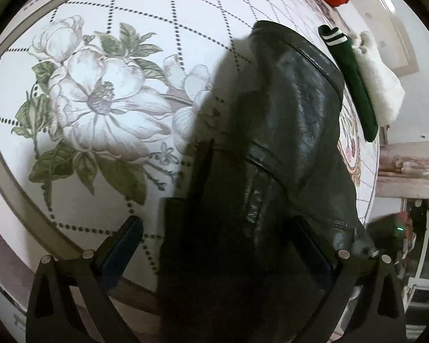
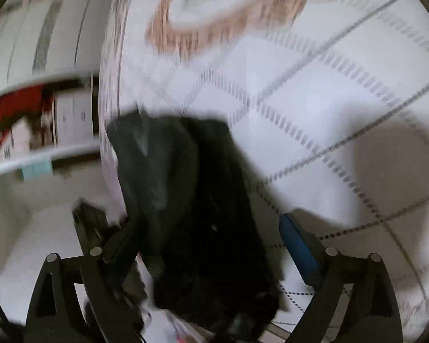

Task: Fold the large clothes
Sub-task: 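Lift the folded jacket with both grippers onto the white towel stack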

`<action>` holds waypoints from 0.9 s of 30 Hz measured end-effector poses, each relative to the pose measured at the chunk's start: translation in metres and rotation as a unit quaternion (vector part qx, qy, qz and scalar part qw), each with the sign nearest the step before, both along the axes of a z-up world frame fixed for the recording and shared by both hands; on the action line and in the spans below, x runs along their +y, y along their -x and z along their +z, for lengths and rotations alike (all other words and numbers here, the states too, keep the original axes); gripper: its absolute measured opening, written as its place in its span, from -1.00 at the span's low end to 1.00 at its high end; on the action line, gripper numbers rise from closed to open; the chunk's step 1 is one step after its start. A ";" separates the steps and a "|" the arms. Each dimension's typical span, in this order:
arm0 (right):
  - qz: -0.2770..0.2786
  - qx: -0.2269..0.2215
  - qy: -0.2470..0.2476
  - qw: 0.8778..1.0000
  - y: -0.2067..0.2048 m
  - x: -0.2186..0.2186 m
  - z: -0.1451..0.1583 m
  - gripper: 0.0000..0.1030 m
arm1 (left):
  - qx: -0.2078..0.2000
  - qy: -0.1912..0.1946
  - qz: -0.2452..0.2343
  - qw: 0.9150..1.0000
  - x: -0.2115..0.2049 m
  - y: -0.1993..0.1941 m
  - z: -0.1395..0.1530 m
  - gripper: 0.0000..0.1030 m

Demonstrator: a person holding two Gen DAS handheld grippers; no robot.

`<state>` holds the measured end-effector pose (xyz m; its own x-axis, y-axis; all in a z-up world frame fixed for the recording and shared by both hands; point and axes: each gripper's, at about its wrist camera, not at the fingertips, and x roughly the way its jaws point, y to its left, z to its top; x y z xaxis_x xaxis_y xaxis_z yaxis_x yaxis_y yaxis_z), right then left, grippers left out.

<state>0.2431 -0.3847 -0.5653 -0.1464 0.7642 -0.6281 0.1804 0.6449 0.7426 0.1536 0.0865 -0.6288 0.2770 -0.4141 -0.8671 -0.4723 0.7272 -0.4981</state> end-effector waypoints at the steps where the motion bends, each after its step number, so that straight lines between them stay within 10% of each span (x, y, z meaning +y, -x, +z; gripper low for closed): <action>1: 0.019 0.024 -0.020 0.999 0.003 0.006 -0.014 0.83 | -0.002 0.001 0.001 1.000 -0.002 -0.001 0.000 1.00; 7: 0.057 0.035 -0.076 0.995 -0.006 0.047 -0.030 0.83 | -0.022 -0.016 -0.004 1.000 -0.019 -0.012 0.005 1.00; 15: 0.010 0.045 -0.065 0.997 0.005 0.037 -0.023 -0.01 | -0.061 -0.038 0.026 0.997 0.001 -0.011 0.032 0.15; 27: -0.037 0.012 -0.096 0.995 0.015 0.005 0.043 -0.21 | -0.088 -0.025 0.006 0.996 -0.013 -0.039 0.077 0.11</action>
